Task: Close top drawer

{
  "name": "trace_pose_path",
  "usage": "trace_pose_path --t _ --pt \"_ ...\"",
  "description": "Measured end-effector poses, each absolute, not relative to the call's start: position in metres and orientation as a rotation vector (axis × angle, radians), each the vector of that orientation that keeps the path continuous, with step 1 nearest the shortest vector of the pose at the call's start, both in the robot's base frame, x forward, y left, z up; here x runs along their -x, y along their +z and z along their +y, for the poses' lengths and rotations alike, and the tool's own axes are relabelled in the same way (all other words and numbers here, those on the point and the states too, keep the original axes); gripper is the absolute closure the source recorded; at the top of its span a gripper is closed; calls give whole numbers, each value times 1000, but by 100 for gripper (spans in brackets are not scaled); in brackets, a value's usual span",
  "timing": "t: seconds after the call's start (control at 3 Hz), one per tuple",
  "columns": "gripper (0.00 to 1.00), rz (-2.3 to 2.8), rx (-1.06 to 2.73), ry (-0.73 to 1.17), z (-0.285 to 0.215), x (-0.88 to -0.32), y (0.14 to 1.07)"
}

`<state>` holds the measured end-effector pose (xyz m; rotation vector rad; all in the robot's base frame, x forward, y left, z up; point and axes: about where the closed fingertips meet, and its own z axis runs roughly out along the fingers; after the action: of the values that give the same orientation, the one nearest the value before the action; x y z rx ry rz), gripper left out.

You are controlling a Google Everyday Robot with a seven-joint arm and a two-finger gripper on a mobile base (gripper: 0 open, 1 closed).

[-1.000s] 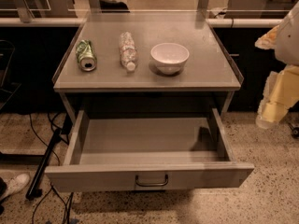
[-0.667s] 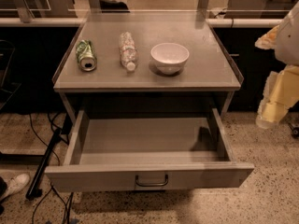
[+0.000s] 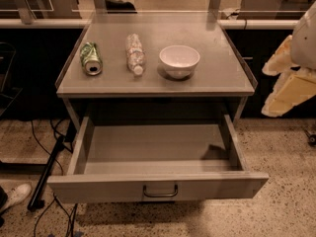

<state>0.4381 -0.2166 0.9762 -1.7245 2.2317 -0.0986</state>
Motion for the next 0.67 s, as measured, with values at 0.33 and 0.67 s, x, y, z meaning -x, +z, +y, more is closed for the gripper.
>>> trace_pose_path --t 0.33,0.67 --pt "73 2232 1724 -99 -217 -438 976" --pt "96 2232 1724 -99 -217 -438 976"
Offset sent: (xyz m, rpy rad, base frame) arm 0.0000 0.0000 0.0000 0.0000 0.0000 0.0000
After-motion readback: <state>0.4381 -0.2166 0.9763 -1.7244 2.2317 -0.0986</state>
